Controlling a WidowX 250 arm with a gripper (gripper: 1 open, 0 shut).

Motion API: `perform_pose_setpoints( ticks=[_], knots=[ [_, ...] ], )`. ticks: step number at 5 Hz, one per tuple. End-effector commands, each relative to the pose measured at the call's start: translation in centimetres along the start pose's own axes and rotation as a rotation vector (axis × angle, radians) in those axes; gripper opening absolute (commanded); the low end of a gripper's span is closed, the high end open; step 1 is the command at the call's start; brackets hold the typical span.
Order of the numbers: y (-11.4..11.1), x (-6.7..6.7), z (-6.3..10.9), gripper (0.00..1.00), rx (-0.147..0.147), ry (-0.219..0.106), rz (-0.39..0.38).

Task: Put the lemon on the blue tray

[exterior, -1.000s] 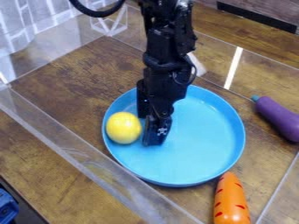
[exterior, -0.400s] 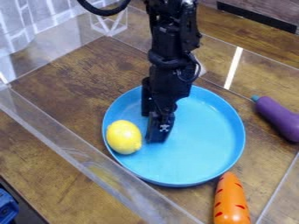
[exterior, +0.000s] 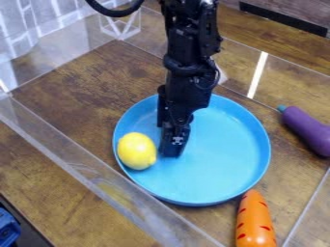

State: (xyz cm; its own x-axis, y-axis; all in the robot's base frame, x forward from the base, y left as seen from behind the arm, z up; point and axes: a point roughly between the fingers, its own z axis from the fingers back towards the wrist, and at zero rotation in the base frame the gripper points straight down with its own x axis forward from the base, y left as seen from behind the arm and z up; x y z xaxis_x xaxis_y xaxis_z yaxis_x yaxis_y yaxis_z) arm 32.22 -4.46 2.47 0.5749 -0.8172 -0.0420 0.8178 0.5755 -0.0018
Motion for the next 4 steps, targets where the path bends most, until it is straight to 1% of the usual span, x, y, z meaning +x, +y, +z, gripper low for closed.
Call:
perform_pose_setpoints(
  ticks=[1,4],
  knots=[
    [0.7,-0.4,0.8,1.00,0.012,-0.015,-0.052],
    [2.1,-0.8,-0.7,1.00,-0.013,-0.003,0.004]
  ],
)
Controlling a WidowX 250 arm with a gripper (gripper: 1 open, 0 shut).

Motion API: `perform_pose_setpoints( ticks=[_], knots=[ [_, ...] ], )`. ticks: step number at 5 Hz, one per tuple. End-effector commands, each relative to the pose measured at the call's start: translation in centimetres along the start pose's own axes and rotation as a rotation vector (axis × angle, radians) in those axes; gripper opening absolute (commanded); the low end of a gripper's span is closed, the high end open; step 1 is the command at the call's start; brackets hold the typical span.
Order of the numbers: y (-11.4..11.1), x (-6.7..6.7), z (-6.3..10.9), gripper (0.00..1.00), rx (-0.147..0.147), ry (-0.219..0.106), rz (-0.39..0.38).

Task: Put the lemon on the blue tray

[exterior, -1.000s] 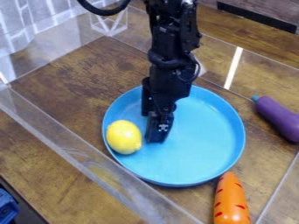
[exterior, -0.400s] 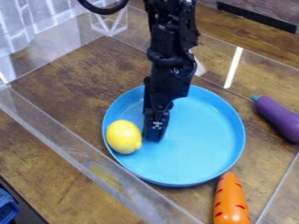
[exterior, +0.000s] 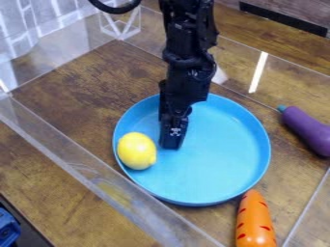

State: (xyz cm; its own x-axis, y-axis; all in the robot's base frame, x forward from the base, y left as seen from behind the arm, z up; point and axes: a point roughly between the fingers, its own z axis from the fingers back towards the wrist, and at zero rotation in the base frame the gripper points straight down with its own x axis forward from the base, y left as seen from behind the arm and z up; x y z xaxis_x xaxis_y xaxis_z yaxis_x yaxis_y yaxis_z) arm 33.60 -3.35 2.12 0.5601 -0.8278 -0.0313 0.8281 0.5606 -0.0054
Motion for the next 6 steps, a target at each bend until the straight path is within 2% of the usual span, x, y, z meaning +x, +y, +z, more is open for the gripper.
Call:
perform_pose_setpoints(
  ticks=[1,2,4,6],
  knots=[
    [0.4,-1.9,-0.7,1.00,-0.019,0.013,0.058],
    [0.5,-3.1,-0.9,1.00,-0.027,0.019,0.092],
    [0.2,-4.4,-1.1,1.00,-0.040,0.035,0.133],
    [0.6,-4.5,-1.3,1.00,-0.048,0.055,0.157]
  ],
)
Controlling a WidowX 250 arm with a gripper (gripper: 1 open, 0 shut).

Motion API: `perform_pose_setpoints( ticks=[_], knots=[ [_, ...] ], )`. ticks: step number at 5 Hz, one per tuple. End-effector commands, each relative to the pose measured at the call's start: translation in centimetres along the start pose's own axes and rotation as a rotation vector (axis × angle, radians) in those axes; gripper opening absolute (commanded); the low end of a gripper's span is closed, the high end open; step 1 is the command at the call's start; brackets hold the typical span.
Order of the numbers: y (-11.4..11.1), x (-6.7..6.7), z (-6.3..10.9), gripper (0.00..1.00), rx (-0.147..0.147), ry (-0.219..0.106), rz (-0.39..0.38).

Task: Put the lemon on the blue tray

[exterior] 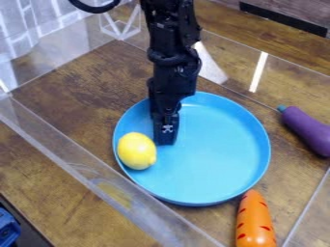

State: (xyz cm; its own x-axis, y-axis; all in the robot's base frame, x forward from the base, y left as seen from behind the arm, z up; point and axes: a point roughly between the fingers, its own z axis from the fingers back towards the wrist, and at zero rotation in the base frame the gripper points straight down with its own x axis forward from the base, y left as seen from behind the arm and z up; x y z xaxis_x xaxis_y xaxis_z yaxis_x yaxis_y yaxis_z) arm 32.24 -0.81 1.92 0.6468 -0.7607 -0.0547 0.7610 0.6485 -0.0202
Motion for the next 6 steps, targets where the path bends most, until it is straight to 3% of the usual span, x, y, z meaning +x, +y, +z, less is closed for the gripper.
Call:
perform_pose_setpoints(
  ticks=[1,3,5,6],
  knots=[
    [0.6,-1.5,-1.0,1.00,-0.028,0.043,0.058],
    [2.0,-4.3,-0.8,1.00,-0.031,0.062,0.056],
    [1.8,-4.5,0.7,1.00,-0.035,0.069,0.023],
    [2.4,-4.6,0.3,1.00,-0.039,0.072,0.026]
  ],
)
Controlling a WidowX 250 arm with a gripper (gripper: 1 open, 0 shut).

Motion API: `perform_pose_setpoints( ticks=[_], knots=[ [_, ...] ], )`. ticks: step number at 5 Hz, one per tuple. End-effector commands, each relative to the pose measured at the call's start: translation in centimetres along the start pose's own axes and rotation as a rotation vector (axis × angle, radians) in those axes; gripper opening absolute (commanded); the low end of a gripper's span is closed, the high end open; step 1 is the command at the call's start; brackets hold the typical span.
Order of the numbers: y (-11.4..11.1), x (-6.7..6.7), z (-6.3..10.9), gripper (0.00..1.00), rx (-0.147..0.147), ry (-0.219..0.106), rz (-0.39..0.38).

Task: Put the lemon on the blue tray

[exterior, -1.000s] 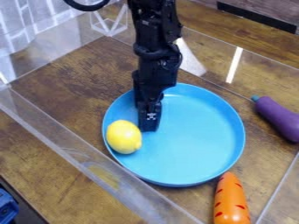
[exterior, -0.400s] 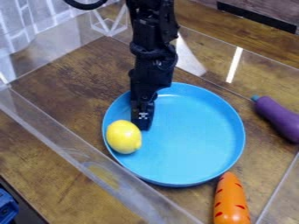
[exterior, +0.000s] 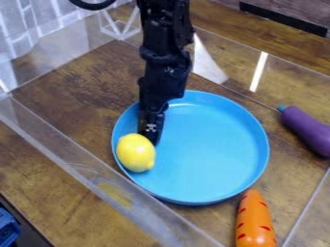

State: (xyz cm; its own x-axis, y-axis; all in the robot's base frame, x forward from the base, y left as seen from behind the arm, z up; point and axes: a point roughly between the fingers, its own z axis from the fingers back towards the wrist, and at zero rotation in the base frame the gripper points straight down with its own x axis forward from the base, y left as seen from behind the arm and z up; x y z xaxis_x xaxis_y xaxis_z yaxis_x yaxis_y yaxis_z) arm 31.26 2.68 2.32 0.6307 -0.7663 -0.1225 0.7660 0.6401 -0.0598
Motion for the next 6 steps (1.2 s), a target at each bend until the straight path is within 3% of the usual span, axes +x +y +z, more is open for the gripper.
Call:
perform_pose_setpoints(
  ticks=[1,2,3,5,6],
  knots=[
    [1.4,-1.4,-0.4,1.00,-0.005,0.006,0.044],
    [2.0,-1.5,-0.7,1.00,-0.008,0.010,0.050],
    [1.1,-1.6,-0.6,1.00,-0.020,0.019,0.134],
    [1.2,-2.2,1.2,1.00,-0.026,0.040,0.253],
    [2.1,-2.2,1.3,1.00,-0.013,0.054,0.232]
  ],
)
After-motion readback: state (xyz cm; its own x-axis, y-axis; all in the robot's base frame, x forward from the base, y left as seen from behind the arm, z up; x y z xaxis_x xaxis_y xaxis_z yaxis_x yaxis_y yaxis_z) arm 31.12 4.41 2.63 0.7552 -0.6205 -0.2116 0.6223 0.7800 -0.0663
